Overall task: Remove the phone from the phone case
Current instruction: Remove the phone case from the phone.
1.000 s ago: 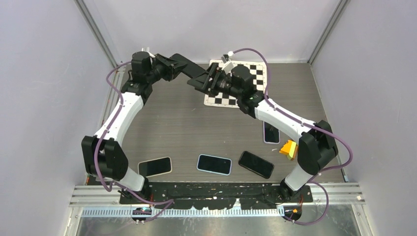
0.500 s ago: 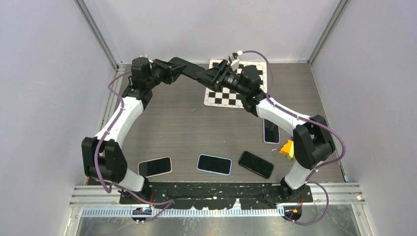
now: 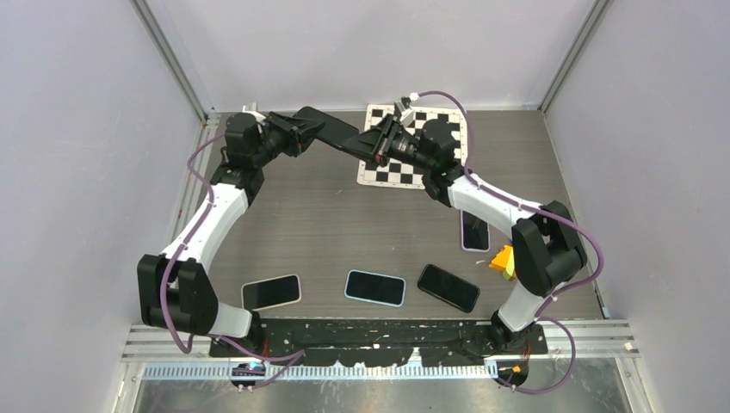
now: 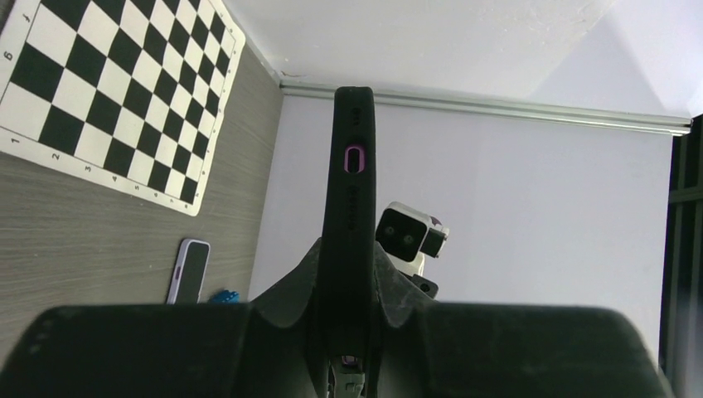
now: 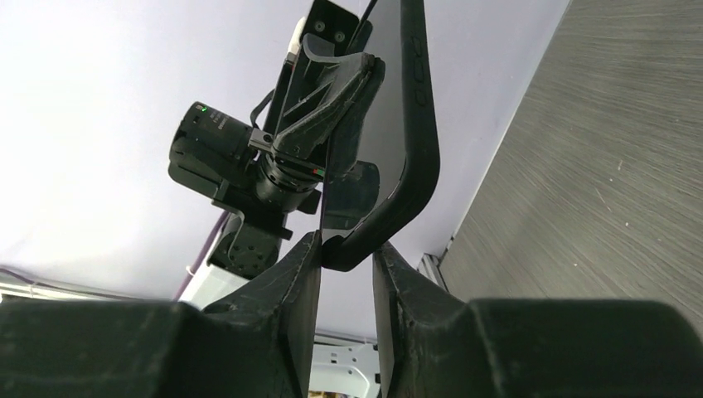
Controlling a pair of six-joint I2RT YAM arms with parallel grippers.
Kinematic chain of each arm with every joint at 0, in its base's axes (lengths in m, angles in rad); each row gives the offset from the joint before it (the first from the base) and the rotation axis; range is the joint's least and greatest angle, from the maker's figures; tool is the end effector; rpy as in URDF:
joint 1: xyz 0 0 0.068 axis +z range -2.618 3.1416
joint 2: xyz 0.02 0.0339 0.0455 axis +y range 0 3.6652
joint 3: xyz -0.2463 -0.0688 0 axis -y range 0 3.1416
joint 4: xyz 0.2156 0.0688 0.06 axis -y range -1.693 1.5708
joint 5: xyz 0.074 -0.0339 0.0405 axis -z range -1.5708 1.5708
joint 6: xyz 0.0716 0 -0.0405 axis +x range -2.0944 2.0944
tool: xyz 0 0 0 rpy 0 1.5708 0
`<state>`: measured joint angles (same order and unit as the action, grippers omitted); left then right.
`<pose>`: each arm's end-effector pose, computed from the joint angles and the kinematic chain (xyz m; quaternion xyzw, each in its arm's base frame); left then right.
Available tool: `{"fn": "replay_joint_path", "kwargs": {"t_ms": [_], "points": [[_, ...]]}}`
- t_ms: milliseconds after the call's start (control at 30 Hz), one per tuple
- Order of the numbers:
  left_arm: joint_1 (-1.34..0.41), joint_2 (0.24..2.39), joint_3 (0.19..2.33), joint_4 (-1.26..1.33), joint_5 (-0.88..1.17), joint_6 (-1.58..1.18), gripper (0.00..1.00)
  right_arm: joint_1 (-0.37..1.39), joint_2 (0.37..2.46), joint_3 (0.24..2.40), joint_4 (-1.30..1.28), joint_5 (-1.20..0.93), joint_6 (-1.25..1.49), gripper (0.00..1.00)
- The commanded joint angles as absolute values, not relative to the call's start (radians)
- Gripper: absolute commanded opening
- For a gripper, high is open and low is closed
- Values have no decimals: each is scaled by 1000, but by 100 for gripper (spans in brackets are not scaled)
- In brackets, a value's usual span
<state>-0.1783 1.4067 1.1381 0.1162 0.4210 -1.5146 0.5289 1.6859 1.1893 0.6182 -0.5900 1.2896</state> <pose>0.3307 -0.0893 0.3360 -0.3530 0.6669 -0.5820 0.3032 0.3243 0.2357 0.3244 0.0333 0.6697 0.6837 0.2881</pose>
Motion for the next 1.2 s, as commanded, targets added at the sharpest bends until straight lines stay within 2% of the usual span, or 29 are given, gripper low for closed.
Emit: {"fn": "replay_joint_path", "kwargs": {"t_ms": [0,200,400,567,700,900,1067,1100,1167], "points": [[-186,1328,1136,159,495,-1532,0,532,1616,1220,601,-634,1151,32],[-186,1314,1144,102,509,-1606,0,544,1592,1279,447,-662,956,25],[-186,1344,1177,58,581,-1710,0,577,1574,1292,367,-663,825,23],[-187,1341,1204,-78,609,-1712,0,590,1569,1300,304,-658,708,18],[-186,1341,1203,-96,621,-1720,0,596,1572,1309,201,-615,595,12],[-186,1335,1223,-135,612,-1704,0,600,1566,1300,146,-538,536,9],[-186,1338,1218,-126,606,-1684,0,599,1561,1305,129,-526,531,9],[-185,1339,1212,-118,603,-1683,0,599,1557,1305,128,-531,534,12],[-183,1338,1201,-102,597,-1678,0,597,1534,1293,126,-541,543,24]]}}
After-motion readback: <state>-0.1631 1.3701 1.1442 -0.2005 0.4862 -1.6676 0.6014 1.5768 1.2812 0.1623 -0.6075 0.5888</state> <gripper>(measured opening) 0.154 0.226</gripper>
